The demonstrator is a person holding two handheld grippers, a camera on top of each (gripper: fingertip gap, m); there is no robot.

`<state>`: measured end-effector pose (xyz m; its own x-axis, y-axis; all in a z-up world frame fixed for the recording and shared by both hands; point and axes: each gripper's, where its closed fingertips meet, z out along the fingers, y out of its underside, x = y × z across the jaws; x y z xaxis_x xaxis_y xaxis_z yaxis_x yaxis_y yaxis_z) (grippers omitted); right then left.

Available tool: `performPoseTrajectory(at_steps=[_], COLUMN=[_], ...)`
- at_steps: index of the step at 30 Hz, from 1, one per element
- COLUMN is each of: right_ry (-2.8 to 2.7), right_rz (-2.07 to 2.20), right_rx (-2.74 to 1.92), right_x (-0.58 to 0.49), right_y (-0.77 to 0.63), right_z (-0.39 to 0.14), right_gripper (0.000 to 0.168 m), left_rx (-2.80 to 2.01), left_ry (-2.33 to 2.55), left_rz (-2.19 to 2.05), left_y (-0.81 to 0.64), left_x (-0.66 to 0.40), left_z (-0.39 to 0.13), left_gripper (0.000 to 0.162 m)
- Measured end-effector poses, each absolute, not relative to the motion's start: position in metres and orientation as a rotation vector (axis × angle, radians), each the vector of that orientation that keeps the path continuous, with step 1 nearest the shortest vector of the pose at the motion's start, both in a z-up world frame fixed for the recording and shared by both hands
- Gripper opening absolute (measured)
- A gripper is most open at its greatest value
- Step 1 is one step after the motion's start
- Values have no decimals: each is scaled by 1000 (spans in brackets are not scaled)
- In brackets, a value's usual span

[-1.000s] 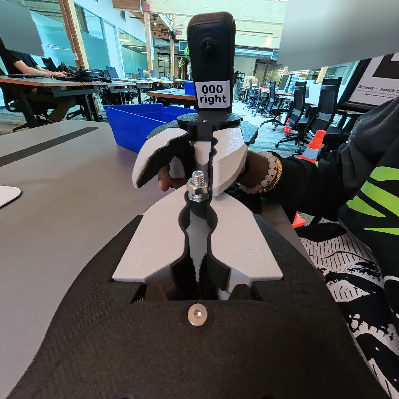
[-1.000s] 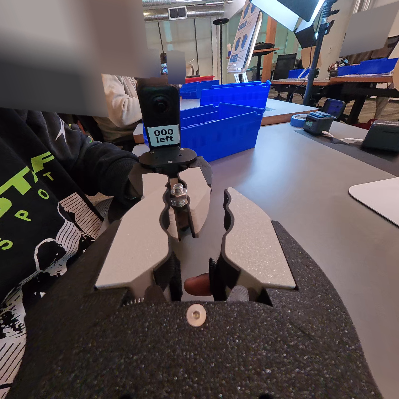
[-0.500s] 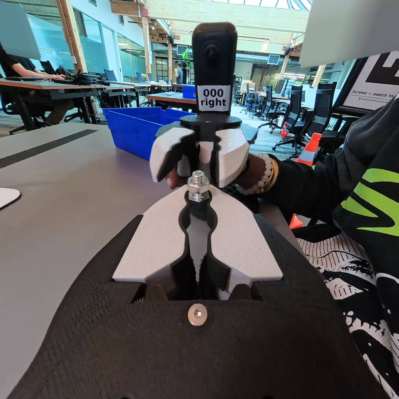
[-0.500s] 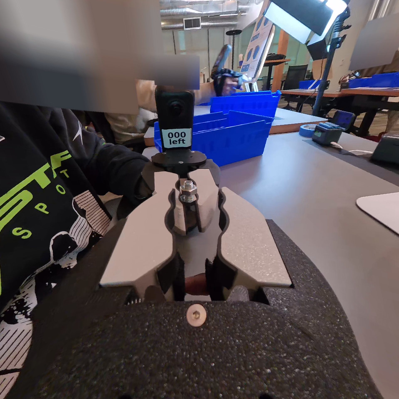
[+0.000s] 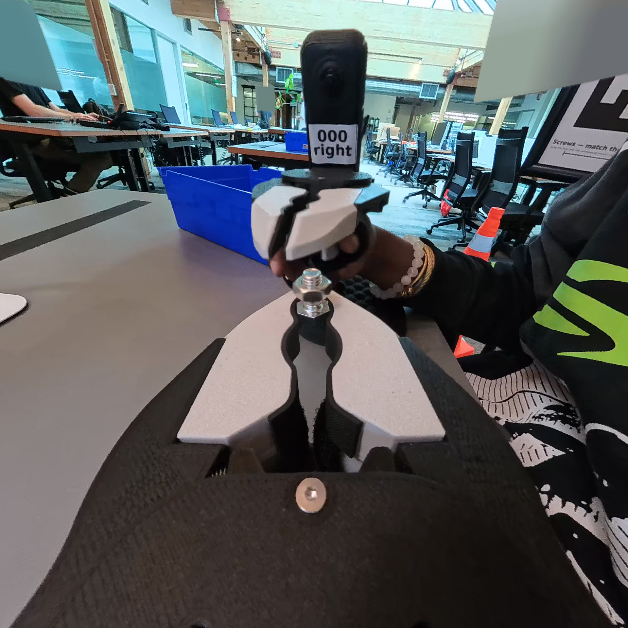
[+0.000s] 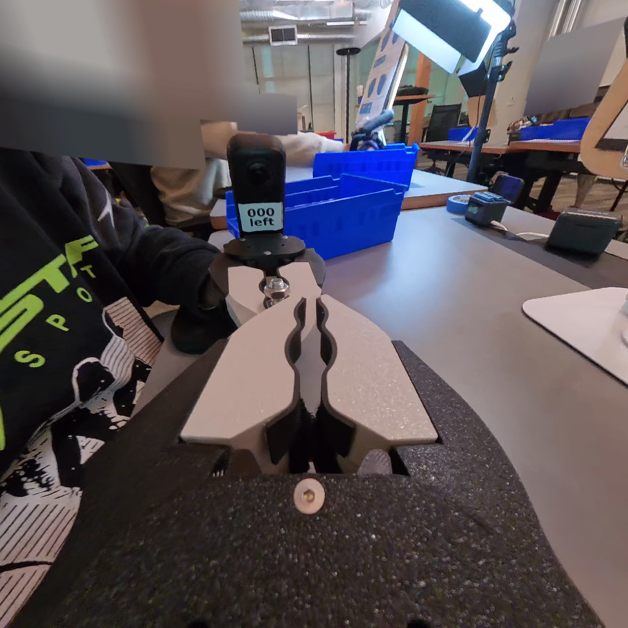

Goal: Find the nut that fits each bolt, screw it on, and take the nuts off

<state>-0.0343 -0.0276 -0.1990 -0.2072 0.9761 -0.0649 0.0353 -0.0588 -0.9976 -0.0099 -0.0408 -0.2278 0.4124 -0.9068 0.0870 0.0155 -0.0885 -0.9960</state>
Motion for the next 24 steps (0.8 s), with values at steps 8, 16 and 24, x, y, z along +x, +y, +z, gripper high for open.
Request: performPoseTrajectory(at_steps=[8,16,24], right_ry=[-1416,-1421,-1379], right_rz=[1446,1421,1479], right_rx=[-1146,-1169,-1124], right_x=[-48,-46,-36], right_y=[-48,-43,-41], right_z=[-204,-206,-196], right_gripper=[35,37,21], left_rx=[-1456,-1446,-1447], left_ry=[872,872,888], left_rz=[-929,-941,-934], left_y=[-41,-43,-44], left_x=[-8,-7,-6], left_z=[-231,-229,-231], left_gripper=[10,10,10])
